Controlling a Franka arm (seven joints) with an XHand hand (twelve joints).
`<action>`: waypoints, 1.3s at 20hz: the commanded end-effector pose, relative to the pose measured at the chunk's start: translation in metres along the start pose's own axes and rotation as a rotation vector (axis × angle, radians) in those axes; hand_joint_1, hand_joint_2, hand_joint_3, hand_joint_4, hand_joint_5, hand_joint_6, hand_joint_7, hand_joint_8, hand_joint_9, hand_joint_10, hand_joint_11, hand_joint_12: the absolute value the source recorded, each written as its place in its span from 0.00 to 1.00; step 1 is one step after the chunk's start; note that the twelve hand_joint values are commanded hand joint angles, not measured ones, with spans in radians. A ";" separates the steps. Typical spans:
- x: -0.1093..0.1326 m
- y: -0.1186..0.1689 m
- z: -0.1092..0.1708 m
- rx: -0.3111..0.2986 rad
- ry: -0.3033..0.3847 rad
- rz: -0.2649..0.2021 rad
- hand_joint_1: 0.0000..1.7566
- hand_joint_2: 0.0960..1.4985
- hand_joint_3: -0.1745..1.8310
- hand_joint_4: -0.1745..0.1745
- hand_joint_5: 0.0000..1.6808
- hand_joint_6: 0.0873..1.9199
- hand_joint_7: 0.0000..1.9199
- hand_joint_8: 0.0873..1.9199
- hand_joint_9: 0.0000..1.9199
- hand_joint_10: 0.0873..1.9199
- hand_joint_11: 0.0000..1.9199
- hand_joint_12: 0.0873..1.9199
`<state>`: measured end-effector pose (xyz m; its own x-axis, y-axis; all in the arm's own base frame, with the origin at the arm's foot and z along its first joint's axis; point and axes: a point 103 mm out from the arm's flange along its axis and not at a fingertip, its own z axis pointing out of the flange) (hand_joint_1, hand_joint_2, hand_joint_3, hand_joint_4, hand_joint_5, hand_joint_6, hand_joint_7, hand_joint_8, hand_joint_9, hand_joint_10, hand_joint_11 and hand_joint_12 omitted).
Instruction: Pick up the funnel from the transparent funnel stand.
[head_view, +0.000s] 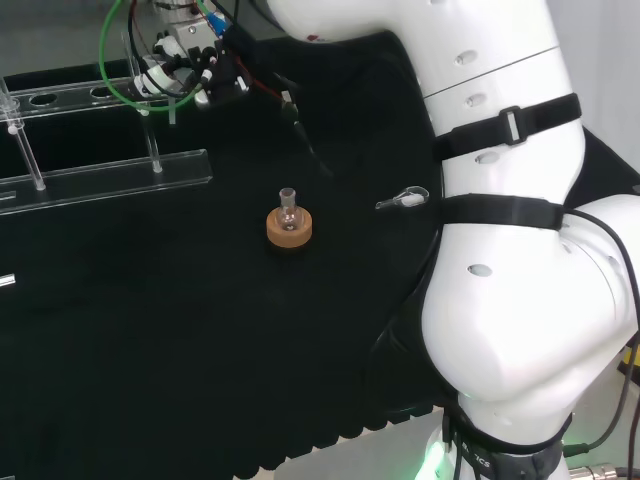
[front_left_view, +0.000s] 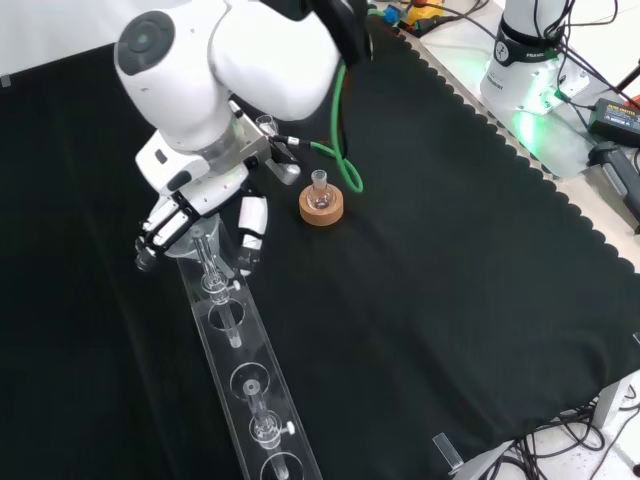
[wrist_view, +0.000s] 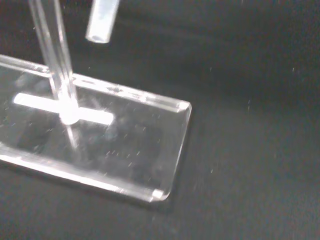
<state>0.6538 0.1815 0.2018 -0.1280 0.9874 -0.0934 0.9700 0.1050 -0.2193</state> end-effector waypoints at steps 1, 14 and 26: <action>0.007 0.003 -0.009 -0.194 -0.092 -0.035 0.14 0.56 0.13 0.46 0.25 0.00 0.15 0.48 0.51 0.40 0.71 0.49; 0.008 -0.008 -0.023 -0.654 -0.278 -0.147 0.61 0.54 0.17 0.02 0.69 0.27 0.77 0.49 0.99 0.34 1.00 0.56; -0.030 -0.054 -0.086 -0.882 -0.153 -0.138 0.70 0.32 0.44 0.00 0.93 0.03 0.93 0.36 1.00 0.42 1.00 0.57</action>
<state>0.6384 0.1710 0.2346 -0.1173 0.9106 -0.3963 0.8668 0.2886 0.4065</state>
